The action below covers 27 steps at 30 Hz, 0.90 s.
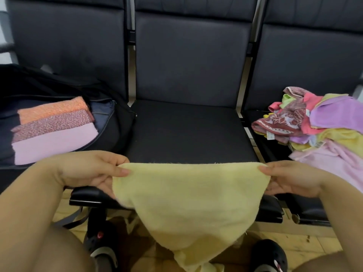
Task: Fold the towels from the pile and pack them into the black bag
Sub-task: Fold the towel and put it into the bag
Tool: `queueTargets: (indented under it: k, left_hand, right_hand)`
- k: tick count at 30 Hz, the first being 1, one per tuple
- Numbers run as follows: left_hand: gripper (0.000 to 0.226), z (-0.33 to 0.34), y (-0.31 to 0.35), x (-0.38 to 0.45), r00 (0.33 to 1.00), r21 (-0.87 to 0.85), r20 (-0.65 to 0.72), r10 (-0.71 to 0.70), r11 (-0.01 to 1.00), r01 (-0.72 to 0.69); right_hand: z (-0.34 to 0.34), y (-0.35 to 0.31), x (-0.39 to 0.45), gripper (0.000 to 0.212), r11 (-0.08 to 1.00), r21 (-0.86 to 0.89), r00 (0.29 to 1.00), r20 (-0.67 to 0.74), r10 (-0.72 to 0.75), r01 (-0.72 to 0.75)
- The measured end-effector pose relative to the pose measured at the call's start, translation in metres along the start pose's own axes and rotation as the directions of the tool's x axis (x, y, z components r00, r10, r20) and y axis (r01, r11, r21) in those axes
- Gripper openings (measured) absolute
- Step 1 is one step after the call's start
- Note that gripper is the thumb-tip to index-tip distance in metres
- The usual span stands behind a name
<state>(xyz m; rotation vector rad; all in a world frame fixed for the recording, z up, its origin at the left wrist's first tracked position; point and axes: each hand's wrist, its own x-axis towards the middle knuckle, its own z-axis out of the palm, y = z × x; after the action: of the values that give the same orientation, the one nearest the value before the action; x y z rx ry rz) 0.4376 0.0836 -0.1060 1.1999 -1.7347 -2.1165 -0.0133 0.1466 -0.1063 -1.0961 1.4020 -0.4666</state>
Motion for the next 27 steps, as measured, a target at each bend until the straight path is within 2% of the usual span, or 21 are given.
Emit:
queueTargets:
  k: [1,2,3,4,5,6,7,8,9,10,11,13,15,17,20,22,24,25,26,27]
  left_hand:
    - [0.039,0.000,0.001,-0.006,0.995,-0.077,0.079,0.065,0.995,-0.059]
    - [0.026,0.003,0.003,-0.014,0.969,-0.178,0.145,0.200,0.969,-0.174]
    - [0.023,-0.001,0.002,-0.017,0.913,-0.358,0.183,0.364,0.890,-0.283]
    - [0.033,-0.001,0.004,-0.023,0.847,-0.541,0.189,0.497,0.772,-0.333]
    - [0.039,0.000,0.008,-0.031,0.813,-0.645,0.142,0.564,0.676,-0.357]
    - [0.034,0.005,0.012,-0.030,0.828,-0.626,0.058,0.557,0.667,-0.405]
    - [0.037,0.008,0.016,-0.026,0.882,-0.508,-0.012,0.470,0.757,-0.410]
    - [0.057,0.005,0.020,-0.023,0.938,-0.324,-0.163,0.305,0.882,-0.343]
    - [0.074,0.007,0.021,-0.020,0.907,-0.039,-0.363,0.211,0.970,-0.241]
    - [0.070,0.008,0.023,-0.013,0.839,0.152,-0.515,0.175,0.982,-0.111]
    - [0.057,0.010,0.024,-0.008,0.773,0.275,-0.610,0.174,0.961,0.001]
    - [0.046,0.014,0.026,0.003,0.676,0.431,-0.707,0.208,0.885,0.177]
    - [0.044,0.014,0.028,0.012,0.656,0.460,-0.725,0.209,0.856,0.236]
    - [0.039,0.011,0.030,0.021,0.658,0.414,-0.730,0.186,0.886,0.209]
    - [0.026,0.010,0.036,0.042,0.590,0.256,-0.782,0.198,0.967,0.015]
    - [0.018,0.009,0.039,0.059,0.514,0.155,-0.832,0.209,0.977,-0.146]
    - [0.017,0.007,0.039,0.079,0.387,0.202,-0.880,0.275,0.955,-0.219]
    - [0.017,0.008,0.040,0.088,0.322,0.270,-0.891,0.320,0.944,-0.189]
    - [0.018,0.012,0.041,0.096,0.271,0.338,-0.891,0.364,0.931,-0.142]
    - [0.021,0.020,0.041,0.103,0.244,0.396,-0.881,0.406,0.914,-0.091]
  right_hand:
    - [0.002,-0.002,-0.005,0.087,0.999,0.033,0.996,0.083,0.014,-0.017]
    - [0.003,-0.005,-0.010,0.067,0.998,0.061,0.985,0.165,-0.042,0.032]
    - [0.004,-0.008,-0.015,0.047,0.978,0.141,0.954,0.240,-0.182,0.151]
    - [0.004,-0.010,-0.021,0.038,0.917,0.298,0.900,0.266,-0.346,0.264]
    - [0.003,-0.015,-0.027,0.037,0.847,0.464,0.869,0.270,-0.415,0.260]
    - [0.006,-0.020,-0.025,0.041,0.827,0.526,0.876,0.283,-0.391,0.199]
    - [0.006,-0.023,-0.026,0.045,0.875,0.459,0.938,0.211,-0.275,0.153]
    - [0.007,-0.024,-0.025,0.041,0.941,0.290,0.981,0.035,-0.190,0.172]
    - [0.011,-0.026,-0.026,0.037,0.982,0.106,0.983,-0.121,-0.141,0.154]
    - [0.011,-0.027,-0.024,0.036,0.992,0.015,0.973,-0.199,-0.116,0.122]
    - [0.009,-0.028,-0.022,0.038,0.994,-0.013,0.959,-0.264,-0.105,0.106]
    - [0.004,-0.031,-0.019,0.040,0.994,-0.084,0.916,-0.392,-0.091,0.063]
    - [-0.002,-0.031,-0.012,0.043,0.981,-0.191,0.871,-0.475,-0.125,0.036]
    - [-0.001,-0.032,-0.003,0.041,0.965,-0.261,0.818,-0.554,-0.155,0.006]
    - [0.004,-0.037,0.010,0.034,0.968,-0.244,0.727,-0.657,-0.202,0.048]
    - [0.007,-0.041,0.019,0.026,0.938,-0.336,0.604,-0.731,-0.318,0.087]
    - [0.013,-0.046,0.030,0.020,0.884,-0.460,0.467,-0.766,-0.442,0.083]
    - [0.017,-0.049,0.035,0.015,0.871,-0.481,0.444,-0.761,-0.473,0.101]
    - [0.019,-0.051,0.042,0.021,0.871,-0.479,0.463,-0.751,-0.471,0.111]
    - [0.022,-0.051,0.050,0.039,0.871,-0.480,0.515,-0.724,-0.459,0.101]
